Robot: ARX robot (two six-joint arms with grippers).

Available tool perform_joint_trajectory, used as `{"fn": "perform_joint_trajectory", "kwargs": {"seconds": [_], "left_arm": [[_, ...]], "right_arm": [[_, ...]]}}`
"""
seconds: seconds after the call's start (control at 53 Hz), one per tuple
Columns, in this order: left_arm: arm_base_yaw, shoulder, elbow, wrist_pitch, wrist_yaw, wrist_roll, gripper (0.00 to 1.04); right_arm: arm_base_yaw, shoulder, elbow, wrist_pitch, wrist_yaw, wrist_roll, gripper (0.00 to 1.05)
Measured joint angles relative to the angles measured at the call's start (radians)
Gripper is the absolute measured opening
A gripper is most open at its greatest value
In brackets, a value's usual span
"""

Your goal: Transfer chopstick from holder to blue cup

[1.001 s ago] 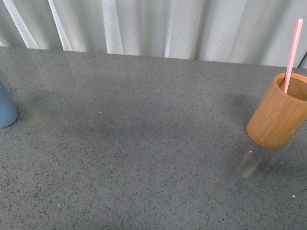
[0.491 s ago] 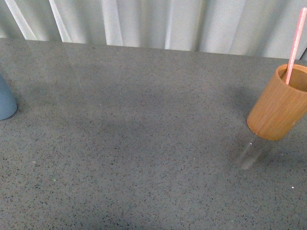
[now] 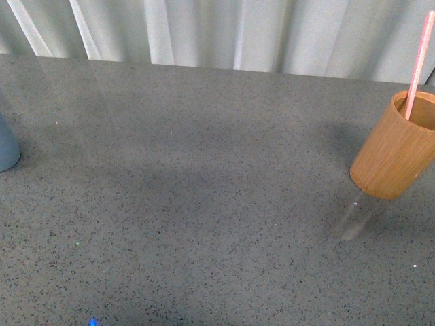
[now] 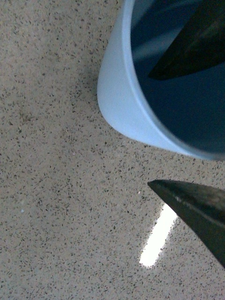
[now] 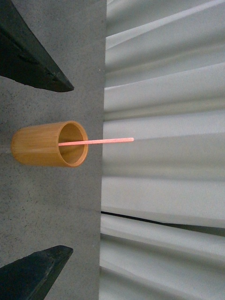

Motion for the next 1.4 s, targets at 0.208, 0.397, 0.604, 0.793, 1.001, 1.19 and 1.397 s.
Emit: {"fn": "perform_joint_trajectory", "kwargs": {"seconds": [0.208,0.397,0.604,0.793,1.001,1.19,1.397], "left_arm": [[-0.013,0.000,0.014,-0.013,0.007,-0.020,0.33],[-0.011,0.000,0.023,-0.029,0.002,-0.020,0.03],[-0.017,-0.020,0.024,-0.047,0.016,-0.014,0.03],[-0.081,-0.103,0.002,-0.072,0.069,-0.018,0.03],[-0.294,-0.206,-0.009,-0.119,0.121,-0.048,0.03],[-0.545,-0.209,0.017,-0.186,0.136,-0.070,0.03],[-0.698,-0.145,0.080,-0.220,0.059,-0.045,0.03]], "right_arm": [[0.000,0.000,0.000,0.000,0.000,0.000,0.95],[0.000,0.000,0.000,0.000,0.000,0.000,0.95],[0.000,0.000,0.000,0.000,0.000,0.000,0.95],[0.000,0.000,0.000,0.000,0.000,0.000,0.95],[0.000,0.000,0.000,0.000,0.000,0.000,0.95],[0.000,0.000,0.000,0.000,0.000,0.000,0.95],[0.000,0.000,0.000,0.000,0.000,0.000,0.95]]}}
